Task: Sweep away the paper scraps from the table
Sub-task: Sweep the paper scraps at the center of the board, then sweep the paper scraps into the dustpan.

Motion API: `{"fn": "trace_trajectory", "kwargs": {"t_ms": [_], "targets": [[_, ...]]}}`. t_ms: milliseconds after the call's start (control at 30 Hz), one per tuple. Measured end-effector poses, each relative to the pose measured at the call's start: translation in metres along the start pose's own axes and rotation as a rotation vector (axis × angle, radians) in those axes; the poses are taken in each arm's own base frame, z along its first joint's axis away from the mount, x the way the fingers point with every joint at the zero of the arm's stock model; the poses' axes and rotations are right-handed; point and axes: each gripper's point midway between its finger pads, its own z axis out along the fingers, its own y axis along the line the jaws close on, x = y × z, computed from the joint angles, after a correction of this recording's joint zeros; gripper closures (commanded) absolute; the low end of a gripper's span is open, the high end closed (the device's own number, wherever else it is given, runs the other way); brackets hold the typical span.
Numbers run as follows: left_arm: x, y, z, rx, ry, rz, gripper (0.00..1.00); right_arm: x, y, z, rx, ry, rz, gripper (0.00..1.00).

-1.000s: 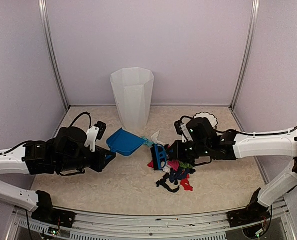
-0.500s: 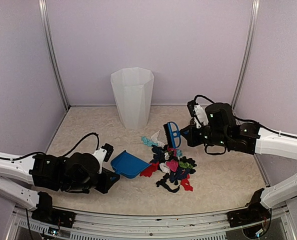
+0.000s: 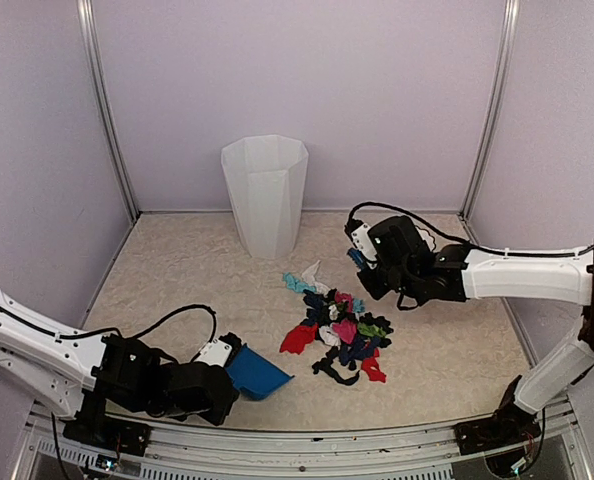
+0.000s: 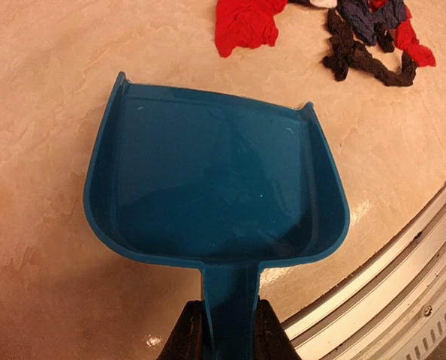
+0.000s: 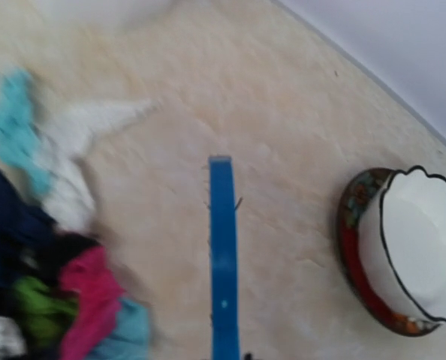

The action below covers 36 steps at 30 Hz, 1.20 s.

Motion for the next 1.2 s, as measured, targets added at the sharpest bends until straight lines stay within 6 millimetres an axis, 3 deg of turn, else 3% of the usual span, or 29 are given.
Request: {"fn": "trace_trajectory", "kwargs": {"t_ms": [233,467,667,900,1200], "targets": [[0.008,-0.003,0.009,-0.008,0.029,0.013,1.00,0.030,0.011,0.033,0.041,0.112,-0.156,1.00],[0.008,-0.004,0.018,0.013,0.040,0.005,1.00,0.037,0.025,0.039,-0.020,0.131,-0.171,1.00],[0.006,0.001,0.029,0.024,0.051,-0.008,1.00,0.047,0.049,0.044,-0.111,0.151,-0.183,1.00],[-0.002,0.002,0.042,0.037,0.050,-0.004,1.00,0.045,0.079,0.040,-0.188,0.146,-0.198,1.00],[-0.006,0.000,0.059,0.047,0.048,0.019,1.00,0.026,0.136,0.014,-0.329,0.096,-0.207,1.00]]}}
